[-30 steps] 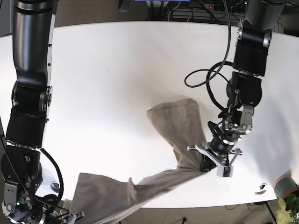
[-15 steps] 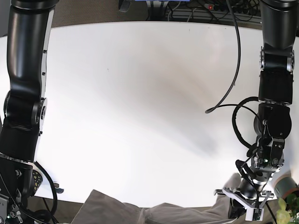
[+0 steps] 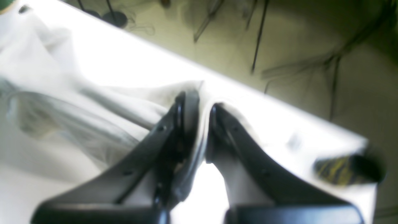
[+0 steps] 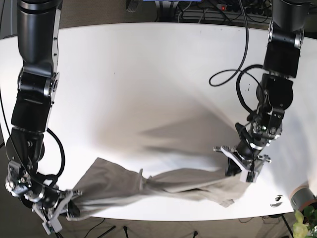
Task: Fold the T-shirt properly
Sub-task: 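Lift the beige shirt with both grippers and shake it out, then lay the beige shirt on the table, pulling grippers apart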
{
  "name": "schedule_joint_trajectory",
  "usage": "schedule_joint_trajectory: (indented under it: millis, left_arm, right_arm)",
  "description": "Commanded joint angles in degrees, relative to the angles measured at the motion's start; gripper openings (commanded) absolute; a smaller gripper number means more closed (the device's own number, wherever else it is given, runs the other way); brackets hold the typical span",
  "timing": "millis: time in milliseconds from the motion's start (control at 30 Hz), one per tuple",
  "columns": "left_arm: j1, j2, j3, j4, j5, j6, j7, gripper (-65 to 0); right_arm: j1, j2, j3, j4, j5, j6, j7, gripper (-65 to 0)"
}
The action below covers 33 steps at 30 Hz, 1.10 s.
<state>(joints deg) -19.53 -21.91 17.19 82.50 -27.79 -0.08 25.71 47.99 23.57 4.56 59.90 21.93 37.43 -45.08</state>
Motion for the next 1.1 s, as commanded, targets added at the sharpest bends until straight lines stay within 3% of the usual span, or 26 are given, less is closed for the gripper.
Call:
schedule_joint_trajectory:
  millis: [0,167,567,767,1067]
  left_arm:
    - [1.9,-0.6,-0.8,2.2,0.2,0.4,-1.8,-65.0]
    - [10.3,-0.6,-0.8,4.1,0.2,0.4,-1.8,-65.0]
    - [25.0,-1.3,-1.0,10.1,0.3,0.4,-1.8,-65.0]
    - [32.3,-2.4,-5.3,13.6,0.3,0.4,-1.7,-65.0]
    - [41.9,-2.5,-12.5,18.5,0.3,0.4,-1.8,-65.0]
  right_arm:
    - [-1.3,2.0,1.5,1.2,0.8,-0.38,1.8,-65.0]
    - [-11.5,2.2,6.4,3.5,0.9,-0.29,1.8,-65.0]
    - [-32.8,-0.8,16.8,20.0,0.9,-0.46,-1.5,-65.0]
    - [-38.9,-2.2,21.0,26.2,0.8,-0.46,-5.2,-65.0]
    - [-47.2,-2.5,21.6,30.9,0.9,-0.38,-7.2,-65.0]
